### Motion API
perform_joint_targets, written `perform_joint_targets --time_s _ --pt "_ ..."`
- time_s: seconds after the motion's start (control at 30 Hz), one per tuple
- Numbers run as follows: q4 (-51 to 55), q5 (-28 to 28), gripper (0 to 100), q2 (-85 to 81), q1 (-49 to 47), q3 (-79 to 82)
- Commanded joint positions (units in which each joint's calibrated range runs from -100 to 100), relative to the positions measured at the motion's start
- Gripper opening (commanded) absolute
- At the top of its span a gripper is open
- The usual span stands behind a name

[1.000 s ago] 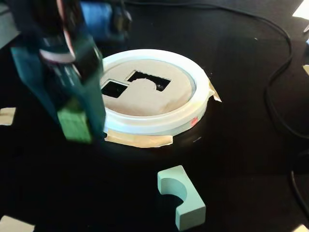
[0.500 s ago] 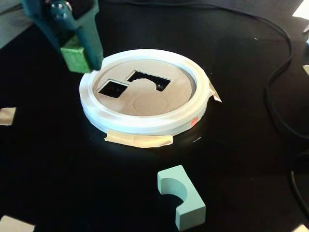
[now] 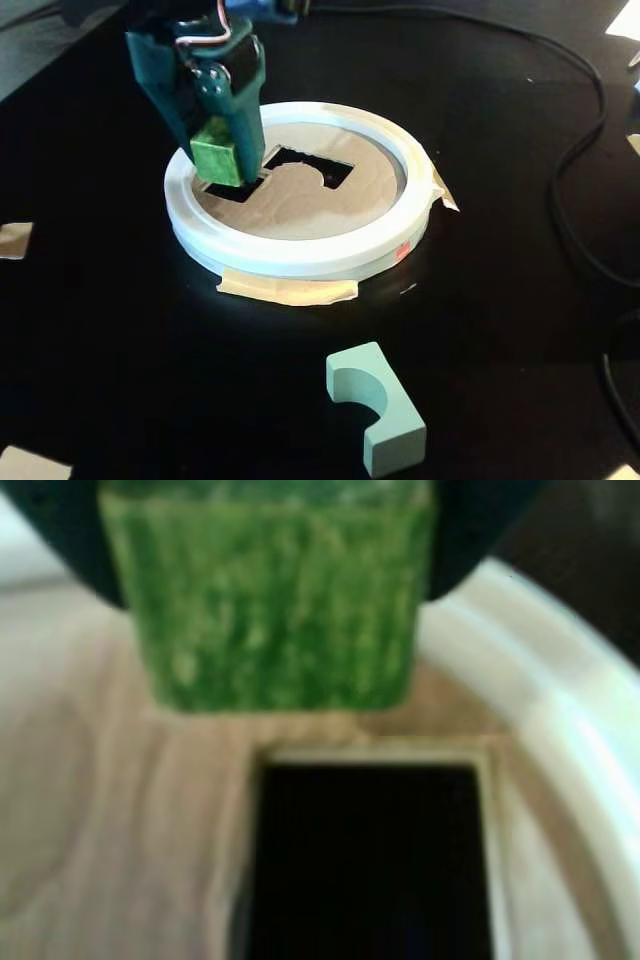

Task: Pick up the square block and drop it in corresponding square shaped hole

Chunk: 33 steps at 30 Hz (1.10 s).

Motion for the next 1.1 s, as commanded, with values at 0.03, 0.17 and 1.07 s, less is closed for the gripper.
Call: perform_joint_targets --time_s 0.03,0.17,1.07 --pt "-1.4 -0.4 37 1.7 -0.6 -3.8" --pt "-3.5 -1.9 37 2.4 -3.3 -3.8" --pt "-7.9 -2.4 50 6.6 -5.9 -2.7"
